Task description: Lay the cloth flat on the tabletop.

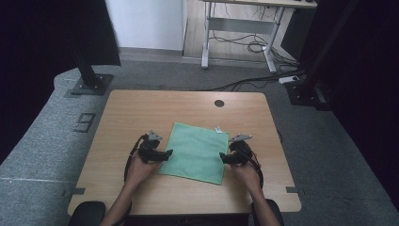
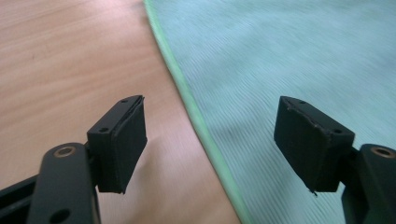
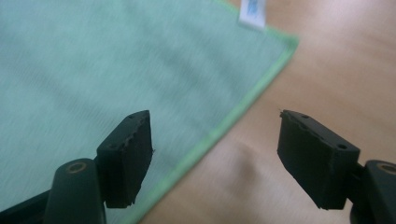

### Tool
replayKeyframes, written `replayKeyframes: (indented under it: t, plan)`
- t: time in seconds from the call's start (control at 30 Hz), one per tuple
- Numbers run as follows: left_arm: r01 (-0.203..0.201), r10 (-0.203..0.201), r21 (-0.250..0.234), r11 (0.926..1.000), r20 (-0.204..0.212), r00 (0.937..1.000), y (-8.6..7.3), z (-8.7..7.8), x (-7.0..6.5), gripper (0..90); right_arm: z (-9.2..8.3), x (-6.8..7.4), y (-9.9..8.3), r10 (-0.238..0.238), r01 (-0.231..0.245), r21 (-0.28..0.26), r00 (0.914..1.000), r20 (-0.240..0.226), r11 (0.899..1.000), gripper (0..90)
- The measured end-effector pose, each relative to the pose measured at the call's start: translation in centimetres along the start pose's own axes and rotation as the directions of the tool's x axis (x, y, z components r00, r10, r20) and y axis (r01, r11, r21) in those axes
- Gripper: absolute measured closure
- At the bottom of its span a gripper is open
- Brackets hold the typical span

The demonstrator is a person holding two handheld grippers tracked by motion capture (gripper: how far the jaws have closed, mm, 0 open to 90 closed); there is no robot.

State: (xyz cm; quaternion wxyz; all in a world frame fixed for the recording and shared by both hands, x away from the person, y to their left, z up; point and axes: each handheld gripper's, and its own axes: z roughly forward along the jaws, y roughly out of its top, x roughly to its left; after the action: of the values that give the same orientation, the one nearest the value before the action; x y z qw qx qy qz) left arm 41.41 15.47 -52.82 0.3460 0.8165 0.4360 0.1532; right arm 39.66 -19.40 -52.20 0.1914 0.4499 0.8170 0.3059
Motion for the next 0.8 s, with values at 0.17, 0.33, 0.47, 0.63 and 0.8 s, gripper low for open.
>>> replayKeyframes:
  t: [0.17,0.33,0.47,0.63,0.8]
  plan:
    - [-0.01,0.012,0.032,0.9994,-0.082,0.9965,0.4,1.8,0.1,23.7,0.2,1.1,-1.6,-0.001,0.001,0.036,1.0,-0.009,0.999,25.7]
    - [-0.009,0.014,0.041,0.9991,-0.115,0.9933,-0.1,1.7,0.1,23.8,0.6,1.1,-1.5,-0.024,0.023,0.054,0.9994,0.024,0.998,26.1]
    - [-0.018,0.024,0.051,0.9985,-0.126,0.9917,-0.4,1.2,0.0,23.9,1.0,0.6,-1.1,-0.021,0.019,0.053,0.9994,0.028,0.998,26.3]
    - [0.007,-0.002,0.044,0.999,-0.112,0.9937,-1.0,0.8,0.2,23.9,1.8,0.0,-0.3,-0.021,0.019,0.053,0.9992,0.034,0.998,26.4]
    - [0.024,-0.02,0.041,0.9989,-0.105,0.9942,-1.1,0.8,0.7,23.3,2.7,-0.5,0.7,-0.032,0.03,0.056,0.9989,0.035,0.998,26.3]
